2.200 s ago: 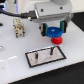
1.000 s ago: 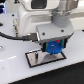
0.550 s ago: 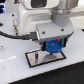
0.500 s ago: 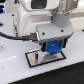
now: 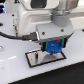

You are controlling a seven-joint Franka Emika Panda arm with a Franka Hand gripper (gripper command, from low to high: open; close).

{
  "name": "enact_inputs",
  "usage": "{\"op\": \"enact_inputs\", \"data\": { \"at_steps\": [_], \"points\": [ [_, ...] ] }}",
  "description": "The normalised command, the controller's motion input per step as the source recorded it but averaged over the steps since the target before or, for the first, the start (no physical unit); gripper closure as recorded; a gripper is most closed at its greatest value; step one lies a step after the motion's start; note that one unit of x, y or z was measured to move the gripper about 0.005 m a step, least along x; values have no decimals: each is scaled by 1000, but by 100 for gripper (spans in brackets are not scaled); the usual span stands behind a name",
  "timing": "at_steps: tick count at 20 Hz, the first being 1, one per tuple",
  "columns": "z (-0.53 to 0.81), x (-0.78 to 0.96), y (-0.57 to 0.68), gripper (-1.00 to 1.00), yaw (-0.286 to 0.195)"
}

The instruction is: Insert the blue gear onto the right peg, followed by the red gear

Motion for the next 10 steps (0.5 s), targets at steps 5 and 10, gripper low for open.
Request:
{"op": "enact_inputs", "data": {
  "at_steps": [5,10],
  "points": [
    [60,53,-160,100,0],
    [135,218,-254,100,0]
  ]
}}
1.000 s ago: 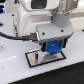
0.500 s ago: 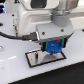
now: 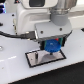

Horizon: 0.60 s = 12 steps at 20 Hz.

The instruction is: Insert the blue gear onto the right peg, followed by the red gear

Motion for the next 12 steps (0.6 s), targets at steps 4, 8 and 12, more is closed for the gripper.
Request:
{"op": "enact_inputs", "data": {
  "at_steps": [4,8,12],
  "points": [
    [9,263,-164,100,0],
    [-51,207,24,100,0],
    [117,287,143,100,0]
  ]
}}
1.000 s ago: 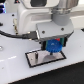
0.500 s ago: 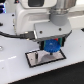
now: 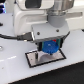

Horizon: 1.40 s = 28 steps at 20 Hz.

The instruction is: Insert the blue gear onto the right peg, followed by the red gear

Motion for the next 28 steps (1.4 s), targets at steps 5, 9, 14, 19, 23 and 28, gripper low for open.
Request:
{"op": "enact_inputs", "data": {
  "at_steps": [5,9,14,19,23,28],
  "points": [
    [137,261,75,100,0],
    [403,167,-4,100,0],
    [134,302,-14,100,0],
    [-14,362,5,100,0],
    [-35,372,-15,100,0],
    [-74,342,8,100,0]
  ]
}}
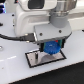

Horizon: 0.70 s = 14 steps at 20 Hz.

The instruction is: Insert the blue gear onto the right peg, followed by the red gear

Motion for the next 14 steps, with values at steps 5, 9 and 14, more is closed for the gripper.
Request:
{"op": "enact_inputs", "data": {
  "at_steps": [5,9,14],
  "points": [
    [97,103,106,100,0],
    [54,118,30,100,0],
    [-31,239,6,100,0]
  ]
}}
